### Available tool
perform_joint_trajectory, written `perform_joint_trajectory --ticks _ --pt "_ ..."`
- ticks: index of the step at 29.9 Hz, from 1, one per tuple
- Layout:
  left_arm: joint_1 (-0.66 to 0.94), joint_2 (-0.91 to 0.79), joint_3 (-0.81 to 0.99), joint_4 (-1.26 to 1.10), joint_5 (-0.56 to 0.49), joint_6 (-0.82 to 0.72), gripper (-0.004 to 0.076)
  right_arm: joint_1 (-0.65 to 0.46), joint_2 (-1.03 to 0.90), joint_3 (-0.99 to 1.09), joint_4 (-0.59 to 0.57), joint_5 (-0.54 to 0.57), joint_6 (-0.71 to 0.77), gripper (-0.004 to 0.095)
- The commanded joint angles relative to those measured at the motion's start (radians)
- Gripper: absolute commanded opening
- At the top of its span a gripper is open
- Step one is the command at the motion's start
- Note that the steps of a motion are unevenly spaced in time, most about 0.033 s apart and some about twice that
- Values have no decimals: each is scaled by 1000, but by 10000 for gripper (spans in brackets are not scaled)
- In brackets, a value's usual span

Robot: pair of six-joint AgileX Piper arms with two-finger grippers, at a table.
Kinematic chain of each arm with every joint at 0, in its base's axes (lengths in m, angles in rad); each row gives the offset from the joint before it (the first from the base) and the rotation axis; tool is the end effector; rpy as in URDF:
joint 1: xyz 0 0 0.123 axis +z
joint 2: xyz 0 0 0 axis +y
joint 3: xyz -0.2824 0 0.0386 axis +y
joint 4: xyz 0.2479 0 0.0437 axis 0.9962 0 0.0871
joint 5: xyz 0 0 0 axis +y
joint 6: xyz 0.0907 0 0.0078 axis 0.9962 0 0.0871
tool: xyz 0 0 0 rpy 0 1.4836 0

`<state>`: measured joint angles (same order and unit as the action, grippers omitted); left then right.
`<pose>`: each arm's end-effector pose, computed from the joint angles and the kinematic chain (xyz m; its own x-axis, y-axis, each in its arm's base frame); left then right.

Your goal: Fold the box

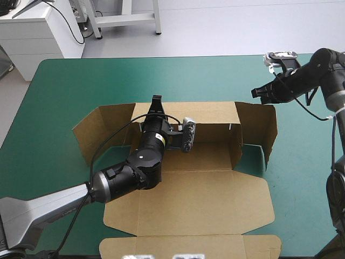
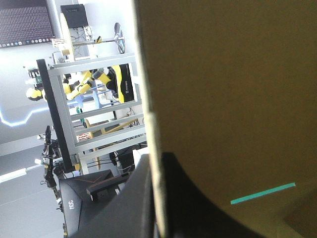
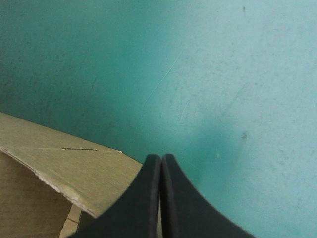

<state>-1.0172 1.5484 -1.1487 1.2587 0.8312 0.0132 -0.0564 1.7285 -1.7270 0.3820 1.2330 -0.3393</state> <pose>0.2278 -0.2467 0.3115 0.1480 0.9881 0.0421 0.4131 -0.1005 0.9051 0.3684 0.0113 0.3623 -0.8605 -0.1441 -0.4887 -0.2820 0.9335 0.2214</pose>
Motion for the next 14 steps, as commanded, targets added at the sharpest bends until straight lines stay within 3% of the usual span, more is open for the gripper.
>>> perform_joint_trajectory --ticks 1,8,14 --pt "-7 -30 -12 -21 -1 -1 -8 -6 -52 23 54 11 -14 -21" --pt "-7 -30 -12 -22 11 -1 -8 -6 -176 256 87 -22 -94 -21" --pt "-7 -30 -12 -22 5 -1 -8 -6 -342 490 208 -171 -194 -21"
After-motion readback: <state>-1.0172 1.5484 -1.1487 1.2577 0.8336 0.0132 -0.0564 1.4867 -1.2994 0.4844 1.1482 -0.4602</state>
